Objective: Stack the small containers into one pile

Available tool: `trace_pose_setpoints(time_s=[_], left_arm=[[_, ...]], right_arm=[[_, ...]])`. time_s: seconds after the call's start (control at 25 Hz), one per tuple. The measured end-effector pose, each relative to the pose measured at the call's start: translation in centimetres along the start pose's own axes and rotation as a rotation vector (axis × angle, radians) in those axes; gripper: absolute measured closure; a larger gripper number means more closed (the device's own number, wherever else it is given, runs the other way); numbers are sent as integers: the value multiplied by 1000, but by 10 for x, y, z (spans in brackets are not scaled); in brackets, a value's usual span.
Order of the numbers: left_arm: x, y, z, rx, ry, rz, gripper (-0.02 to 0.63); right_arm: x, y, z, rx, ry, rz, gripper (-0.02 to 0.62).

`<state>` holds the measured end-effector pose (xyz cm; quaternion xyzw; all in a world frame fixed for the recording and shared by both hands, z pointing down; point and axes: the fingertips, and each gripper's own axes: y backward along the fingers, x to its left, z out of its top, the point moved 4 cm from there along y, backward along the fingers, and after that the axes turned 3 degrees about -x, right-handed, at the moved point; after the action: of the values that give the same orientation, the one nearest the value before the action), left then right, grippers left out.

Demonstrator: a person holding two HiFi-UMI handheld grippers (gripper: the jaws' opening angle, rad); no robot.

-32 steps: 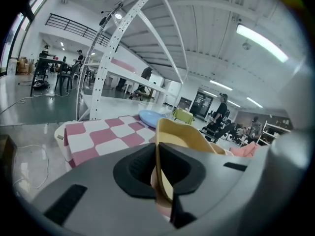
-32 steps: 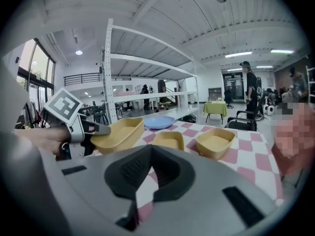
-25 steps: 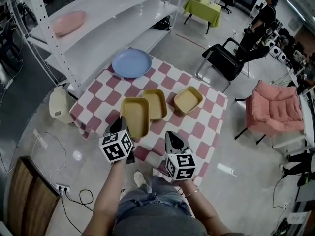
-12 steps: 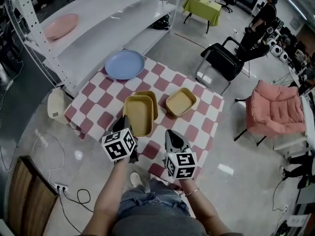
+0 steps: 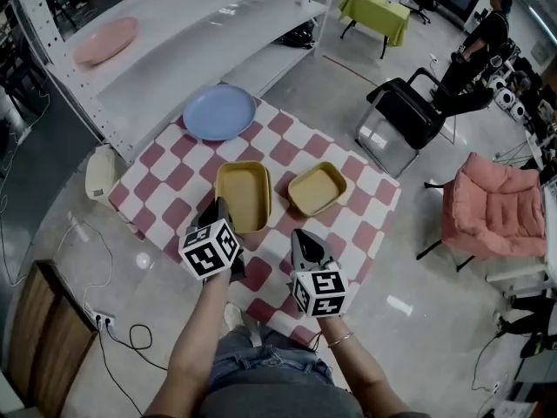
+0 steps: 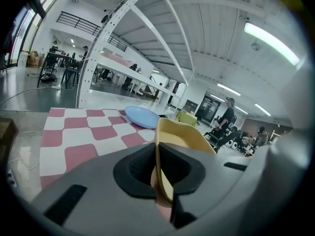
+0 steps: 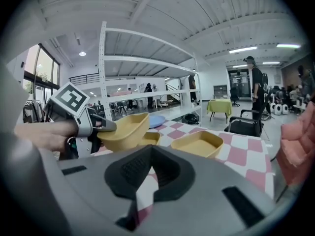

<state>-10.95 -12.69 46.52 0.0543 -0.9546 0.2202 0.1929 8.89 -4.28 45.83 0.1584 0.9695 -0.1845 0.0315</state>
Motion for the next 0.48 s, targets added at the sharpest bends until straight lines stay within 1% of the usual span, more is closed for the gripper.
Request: trace_pose_setpoints(time_s=[0.2,0.48], left_arm=[[-2,-17,-2,-7,16,32,577],[-6,-39,-8,2,19,57,577]], right_arm=[[-9,-13,-12,31,-15,41,586],[-22,-28,-24,56,-58,55,586]])
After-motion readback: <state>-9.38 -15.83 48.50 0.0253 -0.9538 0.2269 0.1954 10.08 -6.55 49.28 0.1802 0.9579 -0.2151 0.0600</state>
